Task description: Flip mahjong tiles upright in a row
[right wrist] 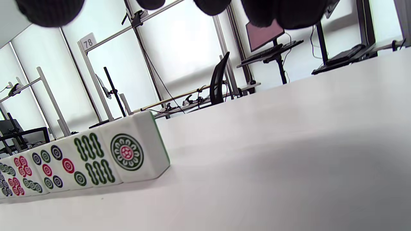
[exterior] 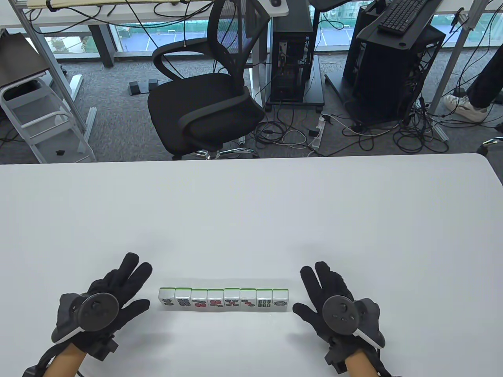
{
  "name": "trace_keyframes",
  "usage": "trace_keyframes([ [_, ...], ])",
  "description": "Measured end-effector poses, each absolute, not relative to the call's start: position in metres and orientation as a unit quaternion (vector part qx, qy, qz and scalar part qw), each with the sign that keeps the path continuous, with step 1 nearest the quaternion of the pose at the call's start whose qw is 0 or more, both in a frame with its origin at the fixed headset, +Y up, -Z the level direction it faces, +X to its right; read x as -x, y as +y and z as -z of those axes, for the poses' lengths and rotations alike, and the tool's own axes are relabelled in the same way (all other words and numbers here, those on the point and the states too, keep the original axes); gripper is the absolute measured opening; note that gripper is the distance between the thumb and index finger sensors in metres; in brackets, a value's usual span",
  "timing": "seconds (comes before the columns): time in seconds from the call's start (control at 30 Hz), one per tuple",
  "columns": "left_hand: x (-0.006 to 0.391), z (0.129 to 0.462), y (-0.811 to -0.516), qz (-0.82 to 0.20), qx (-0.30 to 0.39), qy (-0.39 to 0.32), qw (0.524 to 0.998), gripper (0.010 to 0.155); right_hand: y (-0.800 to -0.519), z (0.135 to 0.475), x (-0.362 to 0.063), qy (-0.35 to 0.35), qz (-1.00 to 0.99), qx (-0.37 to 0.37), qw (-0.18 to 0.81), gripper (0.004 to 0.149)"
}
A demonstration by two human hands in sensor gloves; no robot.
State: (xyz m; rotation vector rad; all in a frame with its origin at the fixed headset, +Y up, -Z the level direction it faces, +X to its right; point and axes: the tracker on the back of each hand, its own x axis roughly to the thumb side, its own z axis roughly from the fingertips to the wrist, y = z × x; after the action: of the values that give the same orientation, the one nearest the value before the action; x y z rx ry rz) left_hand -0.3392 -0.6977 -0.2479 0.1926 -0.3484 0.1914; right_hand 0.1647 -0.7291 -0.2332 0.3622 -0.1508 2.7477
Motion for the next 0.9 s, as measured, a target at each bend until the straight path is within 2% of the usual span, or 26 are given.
trace_keyframes([
  [0.2,0.35,0.241,-0.695,-0.109,-0.132,-0.155,0.973,0.079,-0.724,0.217,-0.187,-0.15,-0.968,-0.118,0.162,0.079],
  [0.47,0.36,0.239,-0.701,-0.108,-0.144,-0.129,0.975,0.084,-0.725,0.214,-0.186,-0.171,-0.967,-0.119,0.144,0.078],
  [0.67,0.358,0.238,-0.702,-0.1,-0.139,-0.132,0.976,0.085,-0.718,0.209,-0.184,-0.209,-0.96,-0.122,0.137,0.077],
  [0.9,0.351,0.234,-0.7,-0.078,-0.143,-0.143,0.976,0.085,-0.716,0.209,-0.188,-0.218,-0.956,-0.115,0.157,0.076],
])
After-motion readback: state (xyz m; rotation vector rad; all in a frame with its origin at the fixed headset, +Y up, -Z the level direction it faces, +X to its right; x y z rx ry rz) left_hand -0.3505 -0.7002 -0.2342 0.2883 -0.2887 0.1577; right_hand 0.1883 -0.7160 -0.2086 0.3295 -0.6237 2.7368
